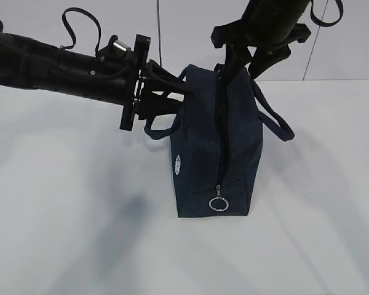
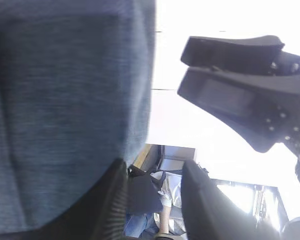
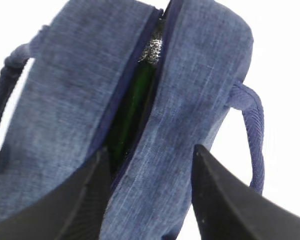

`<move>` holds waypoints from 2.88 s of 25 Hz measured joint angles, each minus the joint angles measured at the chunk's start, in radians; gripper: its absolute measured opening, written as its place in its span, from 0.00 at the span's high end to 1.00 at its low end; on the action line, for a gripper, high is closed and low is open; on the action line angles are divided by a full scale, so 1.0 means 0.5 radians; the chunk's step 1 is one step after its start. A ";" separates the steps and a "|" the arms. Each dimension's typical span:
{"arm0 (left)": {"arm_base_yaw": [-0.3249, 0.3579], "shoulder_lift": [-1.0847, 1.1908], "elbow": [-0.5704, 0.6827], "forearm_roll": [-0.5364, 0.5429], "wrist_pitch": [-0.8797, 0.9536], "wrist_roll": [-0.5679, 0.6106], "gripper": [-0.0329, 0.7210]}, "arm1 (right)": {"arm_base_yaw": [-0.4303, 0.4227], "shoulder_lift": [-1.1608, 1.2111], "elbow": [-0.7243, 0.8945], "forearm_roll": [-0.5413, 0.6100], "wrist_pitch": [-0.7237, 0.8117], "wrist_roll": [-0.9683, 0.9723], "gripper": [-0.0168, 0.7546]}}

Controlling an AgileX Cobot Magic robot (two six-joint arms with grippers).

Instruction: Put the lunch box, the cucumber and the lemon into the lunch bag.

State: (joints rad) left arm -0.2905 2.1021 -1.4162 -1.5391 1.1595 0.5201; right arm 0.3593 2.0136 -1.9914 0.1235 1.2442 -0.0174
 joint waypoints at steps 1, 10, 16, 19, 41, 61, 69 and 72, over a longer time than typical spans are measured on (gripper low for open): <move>0.003 0.000 -0.019 0.000 0.000 0.000 0.61 | 0.000 -0.008 0.000 0.000 0.000 0.000 0.47; 0.021 -0.057 -0.065 0.000 0.010 0.000 0.61 | 0.000 -0.083 0.000 0.000 0.007 -0.012 0.47; 0.029 -0.085 -0.075 0.004 0.010 0.000 0.61 | 0.000 -0.149 0.000 -0.004 0.007 -0.020 0.47; 0.064 -0.121 -0.075 0.011 0.018 0.000 0.61 | 0.000 -0.224 0.000 -0.004 0.007 -0.020 0.47; 0.210 -0.827 -0.113 1.735 0.110 -0.413 0.63 | 0.000 -0.879 0.263 0.089 0.028 -0.112 0.47; 0.210 -1.237 -0.113 1.890 0.151 -0.551 0.63 | 0.000 -2.129 2.180 0.114 -1.362 -0.514 0.47; 0.210 -1.358 -0.113 1.882 0.155 -0.559 0.64 | 0.000 -2.652 2.805 0.172 -1.886 -0.603 0.47; 0.210 -1.383 -0.113 1.879 0.158 -0.563 0.64 | 0.000 -2.744 2.933 0.209 -1.933 -0.605 0.47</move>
State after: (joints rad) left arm -0.1856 1.4107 -1.4725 -0.5997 1.2387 0.2388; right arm 0.3593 0.6416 -0.5250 0.2281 0.2779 -0.3198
